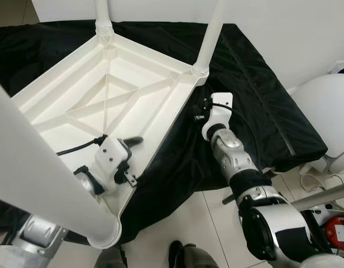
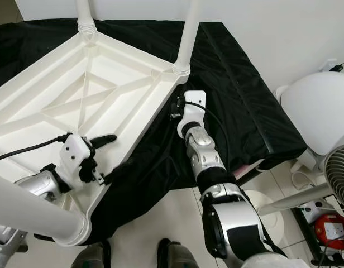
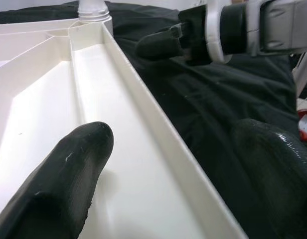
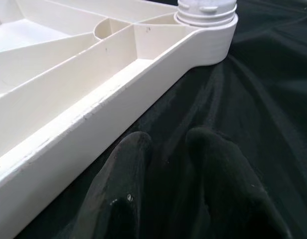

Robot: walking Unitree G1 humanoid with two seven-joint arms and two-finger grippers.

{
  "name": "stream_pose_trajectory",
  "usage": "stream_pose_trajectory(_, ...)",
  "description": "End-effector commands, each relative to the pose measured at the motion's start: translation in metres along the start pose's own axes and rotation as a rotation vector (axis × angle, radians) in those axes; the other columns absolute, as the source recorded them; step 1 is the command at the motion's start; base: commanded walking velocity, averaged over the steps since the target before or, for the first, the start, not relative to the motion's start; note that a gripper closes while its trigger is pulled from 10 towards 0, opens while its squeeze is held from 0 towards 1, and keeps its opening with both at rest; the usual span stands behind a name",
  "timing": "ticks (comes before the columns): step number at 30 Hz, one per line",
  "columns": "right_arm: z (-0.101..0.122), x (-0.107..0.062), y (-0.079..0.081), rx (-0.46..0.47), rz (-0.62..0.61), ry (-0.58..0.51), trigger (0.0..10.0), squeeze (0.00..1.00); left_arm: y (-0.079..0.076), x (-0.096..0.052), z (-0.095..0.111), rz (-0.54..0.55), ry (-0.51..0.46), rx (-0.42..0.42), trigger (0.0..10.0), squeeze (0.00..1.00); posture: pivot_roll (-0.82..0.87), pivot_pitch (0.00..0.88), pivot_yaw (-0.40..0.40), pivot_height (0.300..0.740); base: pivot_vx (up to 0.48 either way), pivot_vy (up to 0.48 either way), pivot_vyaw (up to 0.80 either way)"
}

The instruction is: Building children table

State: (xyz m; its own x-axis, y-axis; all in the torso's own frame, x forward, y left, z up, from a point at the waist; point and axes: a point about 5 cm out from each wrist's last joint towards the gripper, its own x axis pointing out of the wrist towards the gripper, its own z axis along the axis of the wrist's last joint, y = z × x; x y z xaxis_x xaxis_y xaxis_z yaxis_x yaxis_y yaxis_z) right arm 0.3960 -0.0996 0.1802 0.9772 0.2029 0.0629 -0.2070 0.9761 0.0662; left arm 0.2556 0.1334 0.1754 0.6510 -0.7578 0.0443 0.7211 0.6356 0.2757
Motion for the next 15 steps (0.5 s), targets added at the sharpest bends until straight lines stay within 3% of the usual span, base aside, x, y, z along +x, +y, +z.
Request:
stream_pose_trajectory(1,-0.001,0.004,0.001,-0.010,0.014,0.024,10.0,0.00,-0.013,0.005,0.001,-0.008,0.004,-0.020,10.0,0.00,0.18,0.265,-0.115,0.740,0.000,0.000,0.00)
stream_pose_trajectory(15,0.022,0.017,0.018,-0.084,0.149,-0.008,10.0,0.00,-0.018,0.018,0.012,0.035,-0.026,-0.039,10.0,0.00,0.20,0.290,-0.109,0.740,0.000,0.000,0.00)
